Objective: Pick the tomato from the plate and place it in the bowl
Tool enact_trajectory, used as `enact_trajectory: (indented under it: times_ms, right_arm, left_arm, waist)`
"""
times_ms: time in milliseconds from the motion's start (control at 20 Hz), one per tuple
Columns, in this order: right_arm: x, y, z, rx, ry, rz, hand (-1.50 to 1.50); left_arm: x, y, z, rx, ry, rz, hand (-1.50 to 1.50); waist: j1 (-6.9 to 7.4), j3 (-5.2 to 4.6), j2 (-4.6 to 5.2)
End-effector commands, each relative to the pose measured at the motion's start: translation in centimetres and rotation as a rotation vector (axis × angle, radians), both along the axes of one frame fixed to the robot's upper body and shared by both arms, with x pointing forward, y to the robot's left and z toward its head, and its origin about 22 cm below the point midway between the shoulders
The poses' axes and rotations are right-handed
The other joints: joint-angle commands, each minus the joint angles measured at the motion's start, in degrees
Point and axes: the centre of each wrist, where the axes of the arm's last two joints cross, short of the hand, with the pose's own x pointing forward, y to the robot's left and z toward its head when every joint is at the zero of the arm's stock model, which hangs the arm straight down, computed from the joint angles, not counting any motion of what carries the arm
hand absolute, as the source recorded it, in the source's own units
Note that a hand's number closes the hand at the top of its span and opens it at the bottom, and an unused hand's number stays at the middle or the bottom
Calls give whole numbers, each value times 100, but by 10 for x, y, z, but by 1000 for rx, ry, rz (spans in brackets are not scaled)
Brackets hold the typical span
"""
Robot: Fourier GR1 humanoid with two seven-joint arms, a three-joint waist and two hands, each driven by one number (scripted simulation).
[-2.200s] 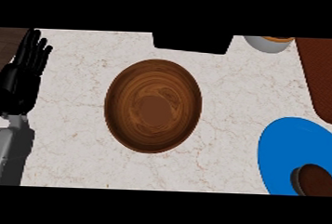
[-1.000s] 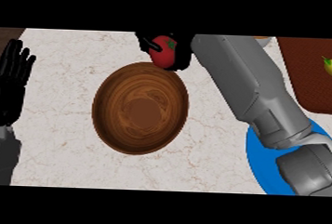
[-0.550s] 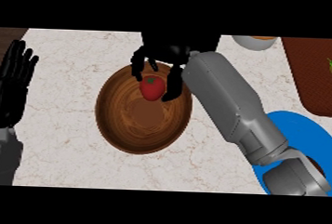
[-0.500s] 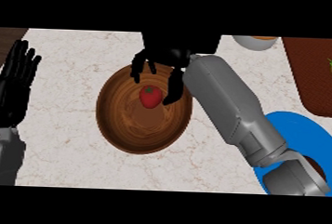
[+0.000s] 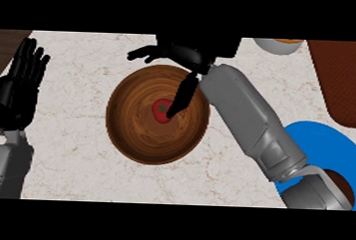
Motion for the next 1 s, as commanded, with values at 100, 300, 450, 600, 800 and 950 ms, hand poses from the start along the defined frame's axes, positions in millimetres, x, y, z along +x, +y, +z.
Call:
enact_trajectory:
  times_ms: [100, 300, 450, 600, 800, 950]
  right_arm:
    - [16, -15, 18, 188, 69, -169, -150]
    - [34, -61, 43, 246, 102, -303, -150]
    - [39, -92, 36, 261, 133, -330, -150]
    - [44, -134, 45, 290, 143, -338, -150]
    - [43, -172, 45, 339, 152, -362, -150]
    - [43, -188, 51, 316, 159, -342, -150]
  left_arm:
    - [-2, 7, 3, -7, 6, 5, 0]
    - [-1, -5, 4, 4, -6, -21, 0]
    - [0, 5, 10, 8, -26, -15, 0]
    - [7, -12, 18, 11, -46, -40, 0]
    - [5, -15, 13, -6, -45, -74, 0]
    - [10, -14, 21, -13, -54, -71, 0]
  waist:
    - [-30, 1, 26]
    - [23, 2, 71]
    - [151, 3, 136]
    - [207, 12, 197]
    - [358, 17, 283]
    - [354, 16, 263]
